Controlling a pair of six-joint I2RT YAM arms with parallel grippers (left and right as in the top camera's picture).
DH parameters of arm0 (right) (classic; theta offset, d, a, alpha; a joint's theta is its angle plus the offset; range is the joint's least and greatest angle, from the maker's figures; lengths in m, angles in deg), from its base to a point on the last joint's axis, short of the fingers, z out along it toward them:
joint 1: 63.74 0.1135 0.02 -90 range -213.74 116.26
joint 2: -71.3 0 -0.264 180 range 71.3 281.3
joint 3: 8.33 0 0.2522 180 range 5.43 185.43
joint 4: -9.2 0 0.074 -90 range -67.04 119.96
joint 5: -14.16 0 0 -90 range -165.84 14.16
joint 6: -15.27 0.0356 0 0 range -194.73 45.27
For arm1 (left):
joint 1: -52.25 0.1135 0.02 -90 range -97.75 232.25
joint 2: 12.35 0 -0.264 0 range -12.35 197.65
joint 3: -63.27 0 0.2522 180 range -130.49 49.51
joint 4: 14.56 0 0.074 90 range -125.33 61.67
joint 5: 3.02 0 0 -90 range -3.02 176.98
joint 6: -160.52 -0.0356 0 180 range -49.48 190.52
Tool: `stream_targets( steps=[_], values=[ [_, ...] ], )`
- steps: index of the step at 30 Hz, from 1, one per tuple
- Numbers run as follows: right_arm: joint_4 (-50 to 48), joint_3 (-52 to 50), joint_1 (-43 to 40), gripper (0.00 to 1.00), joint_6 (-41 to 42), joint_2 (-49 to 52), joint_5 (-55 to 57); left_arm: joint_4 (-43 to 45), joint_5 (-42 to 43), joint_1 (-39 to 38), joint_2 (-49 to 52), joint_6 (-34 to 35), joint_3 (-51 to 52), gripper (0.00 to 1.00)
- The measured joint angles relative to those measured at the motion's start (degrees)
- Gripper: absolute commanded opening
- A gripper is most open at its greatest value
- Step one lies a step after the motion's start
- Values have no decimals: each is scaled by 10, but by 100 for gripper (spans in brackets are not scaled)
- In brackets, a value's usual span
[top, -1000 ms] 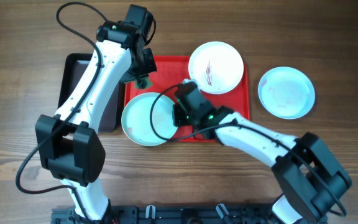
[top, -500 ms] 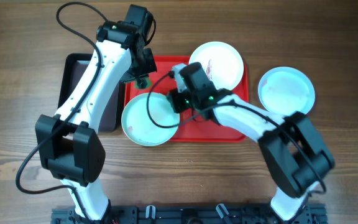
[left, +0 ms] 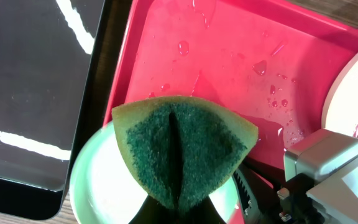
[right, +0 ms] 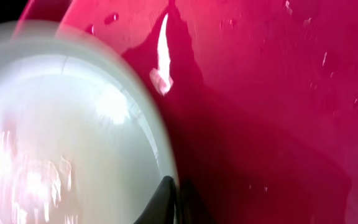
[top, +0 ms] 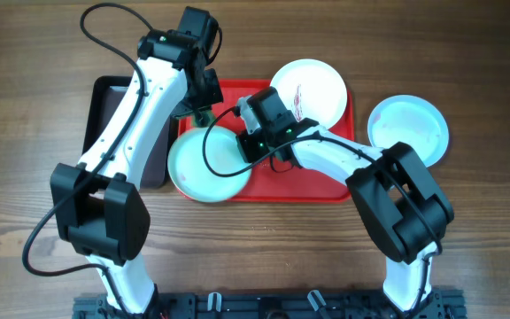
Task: Clean dirty plates on tray and stack at the side
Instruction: 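Lower the sponge onto the plate and scrub it again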
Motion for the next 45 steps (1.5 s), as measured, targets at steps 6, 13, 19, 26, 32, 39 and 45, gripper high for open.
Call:
stream_targets(
  steps=[6,13,19,26,32,39,45],
  values=[
    [28,8,-2,4,78,0,4,0,0,0,0,0,0,4],
    [96,19,-21,4,228,-8,36,0,4,0,0,0,0,4],
    [117,22,-27,4,297,-12,63,3,7,0,0,0,4,4],
    [130,23,-28,4,314,-14,69,38,7,0,-3,0,85,4],
    [129,23,-28,4,316,-14,70,118,8,0,-3,16,172,4],
    [129,23,-28,4,316,-14,70,247,1,-1,-3,31,295,4],
    [127,23,-28,4,315,-14,70,274,-28,-6,-24,76,339,4]
  ],
)
